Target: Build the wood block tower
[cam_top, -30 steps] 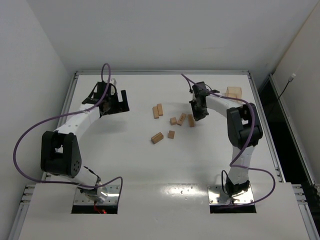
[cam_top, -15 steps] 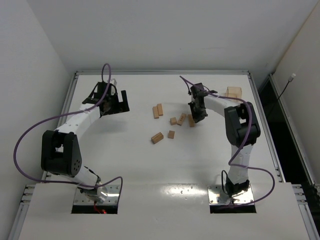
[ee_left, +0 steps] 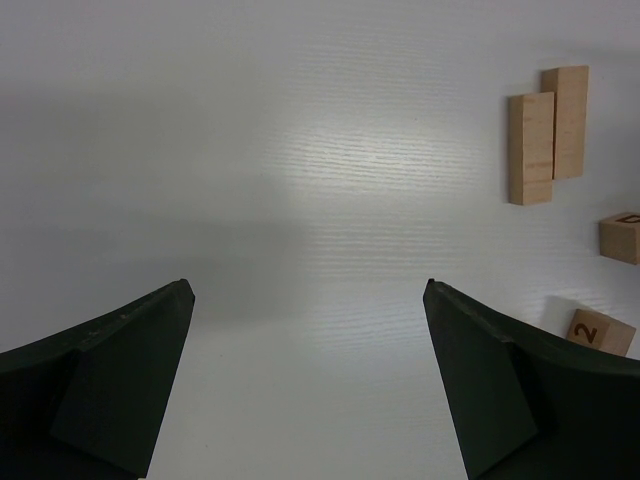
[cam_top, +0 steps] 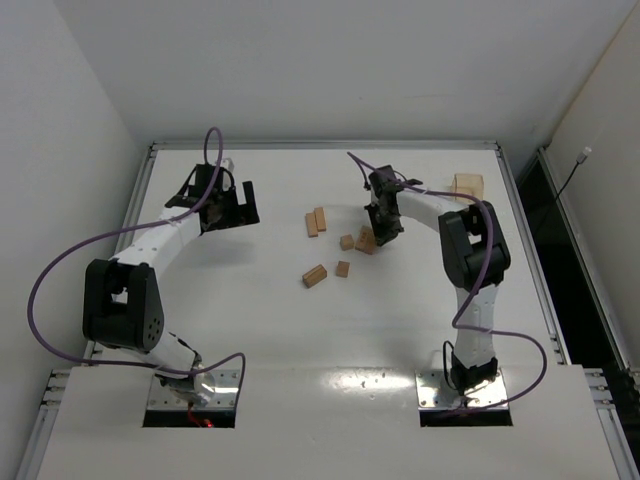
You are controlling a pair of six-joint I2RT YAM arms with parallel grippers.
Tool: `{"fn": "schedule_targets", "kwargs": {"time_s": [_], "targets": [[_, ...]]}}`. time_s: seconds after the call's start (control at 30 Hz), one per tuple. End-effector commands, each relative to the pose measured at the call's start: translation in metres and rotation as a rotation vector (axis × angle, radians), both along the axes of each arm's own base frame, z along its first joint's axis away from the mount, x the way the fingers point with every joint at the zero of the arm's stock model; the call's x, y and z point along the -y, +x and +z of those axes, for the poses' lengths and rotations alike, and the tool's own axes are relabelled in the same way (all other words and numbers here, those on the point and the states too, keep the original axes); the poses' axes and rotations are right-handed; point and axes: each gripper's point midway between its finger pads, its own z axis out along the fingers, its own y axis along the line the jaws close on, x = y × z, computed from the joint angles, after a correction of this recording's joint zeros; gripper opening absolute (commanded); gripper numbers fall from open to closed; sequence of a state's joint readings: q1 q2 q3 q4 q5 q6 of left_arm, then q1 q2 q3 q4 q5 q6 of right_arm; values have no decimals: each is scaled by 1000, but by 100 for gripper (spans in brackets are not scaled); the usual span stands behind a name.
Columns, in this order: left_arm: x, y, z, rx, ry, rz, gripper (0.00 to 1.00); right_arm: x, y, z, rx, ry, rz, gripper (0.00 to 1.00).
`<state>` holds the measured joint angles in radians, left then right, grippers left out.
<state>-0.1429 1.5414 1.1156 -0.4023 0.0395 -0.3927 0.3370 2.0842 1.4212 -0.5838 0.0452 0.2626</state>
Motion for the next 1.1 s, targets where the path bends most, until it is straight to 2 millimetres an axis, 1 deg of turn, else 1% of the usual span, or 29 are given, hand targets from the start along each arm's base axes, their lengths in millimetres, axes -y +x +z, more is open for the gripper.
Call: {"fn": "schedule_targets", "kwargs": {"time_s": [0.0,0.1,0.13,0.2,0.23,0.27,0.33,0.37,0.4,0.47,0.53,0.63,0.67,0.77,0.83,0.87,0.9,0.93,0.97,1.03,1.07], "targets": [[6,13,22,69,-13,-10,100,-17,13,9,31,54,-8,0],[6,13,22,69,-13,-10,100,-17,13,9,31,54,-8,0],[6,13,22,69,-13,-10,100,-22,14,10,39,57,1,0],[6,13,22,69,-13,-10,100,-22,14,10,39,57,1,0],[6,13,22,69,-13,-10,100,-23,17,13,49,61,1,0],[6,13,22,69,-13,-10,100,-21,17,9,43,53,-10,0],[6,13,22,69,-13,-10,100,-24,23,11,54,57,-10,0],[6,13,22,69,-13,-10,100,-21,23,7,50,43,-15,0],[6,13,22,69,-13,-10,100,-23,28,12,64,49,-15,0],[7,10,18,59,-19,-17,100,-25,32,12,70,51,-14,0],[8,8,15,49,-24,-24,100,-28,41,13,86,60,-23,0],[8,6,11,40,-23,-24,100,-31,46,15,97,65,-23,0],[8,6,15,49,-24,-24,100,-31,46,15,98,65,-23,0],[8,6,15,49,-24,-24,100,-31,46,15,98,65,-23,0],[8,6,15,49,-24,-24,100,-28,41,13,86,61,-23,0],[8,6,15,49,-24,-24,100,-26,35,13,79,58,-23,0],[8,7,16,58,-25,-24,100,-25,31,18,79,58,-23,0],[8,7,16,58,-25,-24,100,-23,27,20,78,57,-23,0],[10,7,16,57,-32,-30,100,-20,19,16,61,51,-23,0],[10,7,16,57,-32,-30,100,-15,10,13,46,36,-27,0],[10,7,16,57,-32,-30,100,-11,13,18,59,37,-29,0]]}}
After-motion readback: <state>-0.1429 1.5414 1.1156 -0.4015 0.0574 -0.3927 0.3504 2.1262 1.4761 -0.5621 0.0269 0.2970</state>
